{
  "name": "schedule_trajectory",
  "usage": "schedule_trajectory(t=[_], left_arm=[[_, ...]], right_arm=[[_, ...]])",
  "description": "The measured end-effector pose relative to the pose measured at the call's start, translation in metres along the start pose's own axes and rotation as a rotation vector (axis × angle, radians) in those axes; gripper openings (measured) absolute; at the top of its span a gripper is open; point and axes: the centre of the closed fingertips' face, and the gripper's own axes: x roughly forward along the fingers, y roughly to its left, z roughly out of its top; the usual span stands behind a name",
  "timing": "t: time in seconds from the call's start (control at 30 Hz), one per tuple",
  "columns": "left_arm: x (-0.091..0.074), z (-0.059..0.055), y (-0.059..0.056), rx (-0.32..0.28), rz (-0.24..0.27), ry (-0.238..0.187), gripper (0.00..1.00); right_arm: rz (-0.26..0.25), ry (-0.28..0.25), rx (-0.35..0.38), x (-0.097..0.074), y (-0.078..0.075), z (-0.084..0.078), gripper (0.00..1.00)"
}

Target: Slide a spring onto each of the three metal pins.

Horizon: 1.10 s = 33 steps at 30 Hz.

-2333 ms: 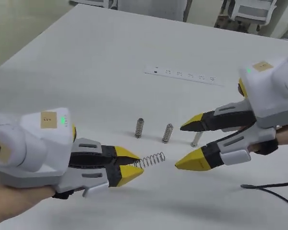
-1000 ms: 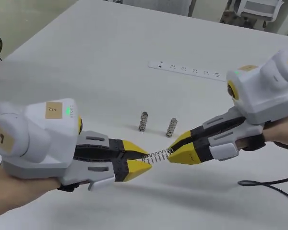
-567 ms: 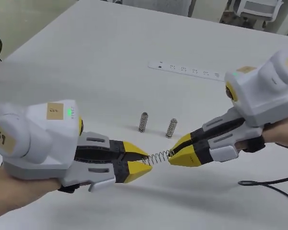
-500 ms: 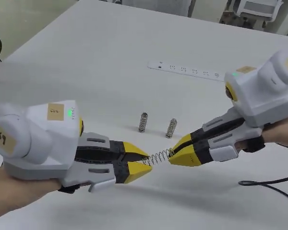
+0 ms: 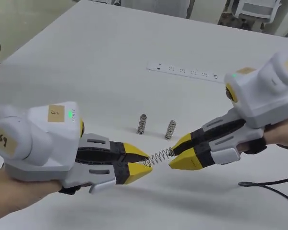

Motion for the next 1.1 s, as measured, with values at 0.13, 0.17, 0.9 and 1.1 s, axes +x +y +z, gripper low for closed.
schedule_trajectory(t=[0.13, 0.17, 0.9, 1.1], left_arm=[[0.0001, -0.0002, 0.0, 0.002, -0.001, 0.001, 0.01], [0.0003, 0.0001, -0.0002, 0.001, -0.002, -0.001, 0.01], [0.002, -0.0023, -0.0003, 0.0, -0.008, 0.008, 0.01], [0.0029, -0.002, -0.0002, -0.002, -0.009, 0.007, 0.01]], right_arm=[[-0.001, -0.009, -0.004, -0.0004, -0.0001, 0.0025, 0.16], [0.002, -0.017, 0.004, -0.0007, 0.0004, 0.0041, 0.15], [0.007, -0.026, -0.002, 0.0025, 0.0005, 0.0071, 0.09], [0.006, -0.019, 0.0, 0.0021, 0.0003, 0.0073, 0.09]])
